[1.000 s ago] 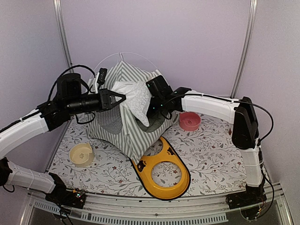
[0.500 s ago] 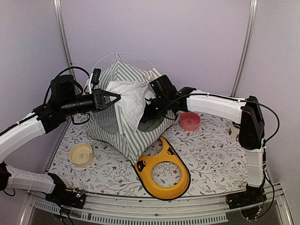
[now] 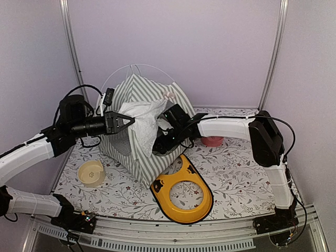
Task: Set up the pet tent
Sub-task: Adjust the cushion in the tent.
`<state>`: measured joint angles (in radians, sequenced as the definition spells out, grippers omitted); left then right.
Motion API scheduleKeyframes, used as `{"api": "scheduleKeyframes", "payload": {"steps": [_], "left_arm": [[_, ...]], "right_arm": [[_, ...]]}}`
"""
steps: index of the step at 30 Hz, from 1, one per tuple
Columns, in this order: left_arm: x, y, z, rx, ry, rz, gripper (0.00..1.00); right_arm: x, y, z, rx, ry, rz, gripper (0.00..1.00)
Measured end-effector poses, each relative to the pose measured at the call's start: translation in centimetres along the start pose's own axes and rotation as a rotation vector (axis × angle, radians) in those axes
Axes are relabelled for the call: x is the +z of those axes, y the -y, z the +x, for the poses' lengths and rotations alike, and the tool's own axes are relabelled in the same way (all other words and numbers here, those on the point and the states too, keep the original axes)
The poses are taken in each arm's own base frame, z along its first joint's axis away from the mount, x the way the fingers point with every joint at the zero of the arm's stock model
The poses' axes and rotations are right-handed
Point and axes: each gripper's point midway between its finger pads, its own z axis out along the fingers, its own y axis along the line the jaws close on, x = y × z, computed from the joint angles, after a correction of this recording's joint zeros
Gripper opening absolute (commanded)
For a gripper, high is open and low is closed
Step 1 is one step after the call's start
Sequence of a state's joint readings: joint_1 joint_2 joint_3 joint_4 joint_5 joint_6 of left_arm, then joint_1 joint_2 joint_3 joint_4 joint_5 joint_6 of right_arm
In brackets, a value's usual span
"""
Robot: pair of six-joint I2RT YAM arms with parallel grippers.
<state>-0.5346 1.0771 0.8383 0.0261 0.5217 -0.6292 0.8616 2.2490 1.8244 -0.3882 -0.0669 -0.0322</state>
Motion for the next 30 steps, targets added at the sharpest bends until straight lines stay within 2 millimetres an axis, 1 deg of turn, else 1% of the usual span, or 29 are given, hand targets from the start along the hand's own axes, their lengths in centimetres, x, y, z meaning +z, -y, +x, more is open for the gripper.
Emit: {"api": "scheduleKeyframes", "payload": {"steps": [3, 7, 9, 14, 15, 16, 17, 18, 20, 22, 25, 30], "left_arm": [[0.0, 0.1, 0.2, 0.003, -0.003, 0.014, 0.0], [0.1, 0.2, 0.4, 0.004, -0.01, 0.026, 0.0], [0.3, 0.2, 0.4, 0.006, -0.013, 0.034, 0.0], [0.9, 0.2, 0.7, 0.016, -0.036, 0.057, 0.0], [1.1, 0.2, 0.7, 0.019, -0.039, 0.06, 0.0], [1.2, 0.2, 0.6, 0.023, -0.041, 0.065, 0.0], [1.3, 0.3, 0.5, 0.026, -0.043, 0.068, 0.0], [1.5, 0.3, 0.5, 0.03, -0.047, 0.074, 0.0], [1.7, 0.3, 0.4, 0.037, -0.054, 0.083, 0.0], [1.9, 0.3, 0.4, 0.041, -0.06, 0.089, 0.0], [2.1, 0.2, 0.5, 0.047, -0.067, 0.1, 0.0], [2.4, 0.3, 0.7, 0.059, -0.077, 0.122, 0.0]], "right_arm": [[1.0, 0.0, 1.7, 0.012, -0.042, -0.006, 0.9], [1.4, -0.1, 2.0, 0.018, -0.048, -0.012, 0.85], [1.5, -0.2, 2.1, 0.02, -0.049, -0.015, 0.78], [2.2, -0.5, 2.2, 0.022, -0.055, -0.037, 0.45], [2.4, -0.6, 2.0, 0.018, -0.055, -0.043, 0.37], [2.6, -0.6, 1.8, 0.021, -0.052, -0.049, 0.27], [2.8, -0.7, 1.6, 0.02, -0.05, -0.056, 0.21], [3.0, -0.7, 1.5, 0.018, -0.049, -0.062, 0.14], [3.1, -0.8, 1.2, 0.023, -0.048, -0.081, 0.04], [3.1, -0.9, 0.9, 0.017, -0.045, -0.101, 0.0], [2.7, -1.9, 0.0, 0.02, -0.032, -0.155, 0.0], [1.8, -3.9, -2.0, 0.02, 0.025, -0.273, 0.0]]}}
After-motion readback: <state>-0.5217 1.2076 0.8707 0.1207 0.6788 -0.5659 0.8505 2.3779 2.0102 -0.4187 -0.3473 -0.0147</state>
